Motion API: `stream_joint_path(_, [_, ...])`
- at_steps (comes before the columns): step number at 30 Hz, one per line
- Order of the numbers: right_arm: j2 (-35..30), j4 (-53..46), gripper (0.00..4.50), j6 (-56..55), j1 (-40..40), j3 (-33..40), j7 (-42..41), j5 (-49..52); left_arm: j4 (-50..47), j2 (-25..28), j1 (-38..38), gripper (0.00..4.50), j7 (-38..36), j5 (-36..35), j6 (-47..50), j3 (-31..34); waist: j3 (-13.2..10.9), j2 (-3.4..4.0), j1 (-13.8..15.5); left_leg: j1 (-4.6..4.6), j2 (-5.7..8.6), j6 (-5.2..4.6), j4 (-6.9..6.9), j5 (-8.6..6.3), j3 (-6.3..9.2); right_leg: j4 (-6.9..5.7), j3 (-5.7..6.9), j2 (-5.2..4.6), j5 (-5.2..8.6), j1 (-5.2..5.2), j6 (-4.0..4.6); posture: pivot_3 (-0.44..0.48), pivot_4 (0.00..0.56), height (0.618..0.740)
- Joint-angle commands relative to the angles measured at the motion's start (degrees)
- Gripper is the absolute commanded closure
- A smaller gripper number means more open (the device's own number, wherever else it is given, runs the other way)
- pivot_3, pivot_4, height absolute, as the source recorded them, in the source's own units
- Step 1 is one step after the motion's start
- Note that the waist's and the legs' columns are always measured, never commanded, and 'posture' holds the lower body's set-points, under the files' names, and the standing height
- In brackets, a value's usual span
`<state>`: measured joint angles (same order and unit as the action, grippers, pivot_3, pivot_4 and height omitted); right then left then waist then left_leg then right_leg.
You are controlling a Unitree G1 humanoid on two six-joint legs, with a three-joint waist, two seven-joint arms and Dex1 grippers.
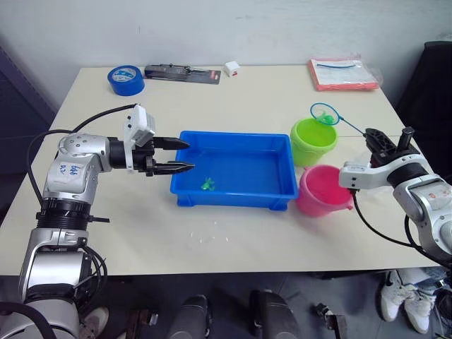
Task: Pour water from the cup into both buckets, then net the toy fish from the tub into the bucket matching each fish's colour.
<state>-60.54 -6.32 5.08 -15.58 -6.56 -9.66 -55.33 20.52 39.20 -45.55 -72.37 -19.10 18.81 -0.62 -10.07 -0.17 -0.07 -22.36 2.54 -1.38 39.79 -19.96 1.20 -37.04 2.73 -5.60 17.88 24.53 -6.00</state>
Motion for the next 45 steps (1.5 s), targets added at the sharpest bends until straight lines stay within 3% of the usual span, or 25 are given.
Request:
stream_joint_path(1, [0.32,-0.26,3.7,-0.52,-0.19,1.8,1.51,-1.18,-2.34,1.06,0.16,1.24,-0.03,-0.44,0.18,1.11,0.0,0.0,-0.01,0.0,0.0,0.0,0.0,0.0,-0.01,0.0,0.0,0.0,0.0,0.0,0.0,0.0,0.15,0.737])
stream_joint_path(26, [0.62,-0.55,3.7,-1.27,0.73,2.47,4.53,-8.86,-2.4,1.38,0.31,1.24,-0.09,-0.43,0.29,1.23,0.0,0.0,0.0,0.02,0.0,0.0,0.01,0.0,-0.05,-0.04,-0.04,0.02,0.0,0.0,0.0,0.0,0.15,0.737])
stream_joint_path(45, [0.25,-8.94,3.7,0.15,5.2,6.27,3.82,-16.27,-1.7,1.08,-0.04,1.24,-0.08,-0.21,-0.23,1.04,0.0,0.0,0.05,0.06,-0.01,0.0,0.02,0.0,-0.07,-0.09,-0.07,0.04,0.0,0.0,0.0,0.0,0.15,0.737])
